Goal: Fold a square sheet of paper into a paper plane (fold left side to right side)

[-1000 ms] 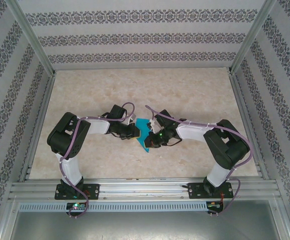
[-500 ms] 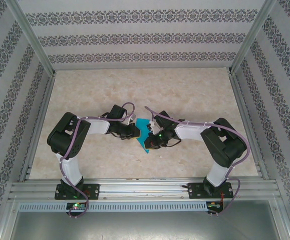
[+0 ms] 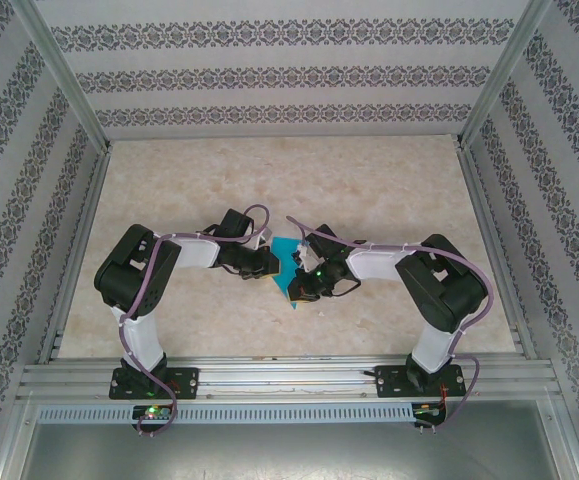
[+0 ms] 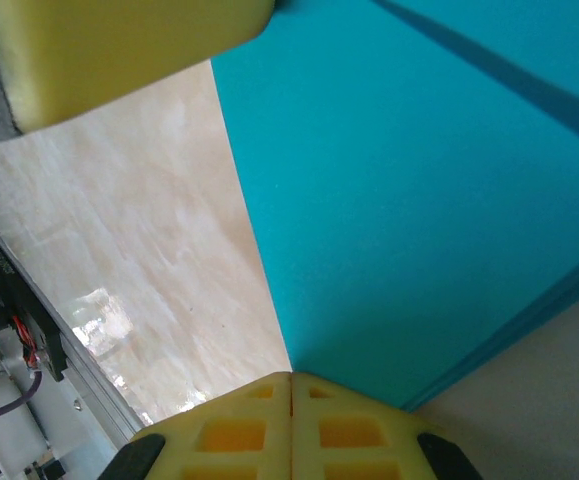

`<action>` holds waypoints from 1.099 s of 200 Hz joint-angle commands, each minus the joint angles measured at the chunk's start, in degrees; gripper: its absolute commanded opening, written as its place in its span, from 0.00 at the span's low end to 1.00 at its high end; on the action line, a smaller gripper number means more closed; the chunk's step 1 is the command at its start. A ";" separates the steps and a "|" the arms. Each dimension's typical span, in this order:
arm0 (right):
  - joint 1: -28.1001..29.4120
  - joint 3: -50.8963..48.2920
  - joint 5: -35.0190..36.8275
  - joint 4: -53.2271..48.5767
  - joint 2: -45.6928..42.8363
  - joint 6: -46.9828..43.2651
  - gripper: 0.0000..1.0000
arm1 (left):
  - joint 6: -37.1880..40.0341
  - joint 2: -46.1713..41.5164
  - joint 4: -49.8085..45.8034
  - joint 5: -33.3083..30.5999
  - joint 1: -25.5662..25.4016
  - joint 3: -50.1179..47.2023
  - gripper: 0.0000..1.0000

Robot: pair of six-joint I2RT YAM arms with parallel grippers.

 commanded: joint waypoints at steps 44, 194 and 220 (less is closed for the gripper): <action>0.58 -1.42 -0.46 -0.50 1.38 -0.01 0.07 | 1.78 1.97 -3.06 -3.42 -0.57 0.12 0.13; -1.48 -3.07 4.89 -4.72 2.94 -3.90 0.00 | 1.42 -6.07 -2.44 -3.40 -0.50 0.21 0.17; -1.66 -3.24 7.34 -5.01 3.09 -5.65 0.00 | 0.87 -9.90 -0.40 -2.54 -0.60 -2.38 0.15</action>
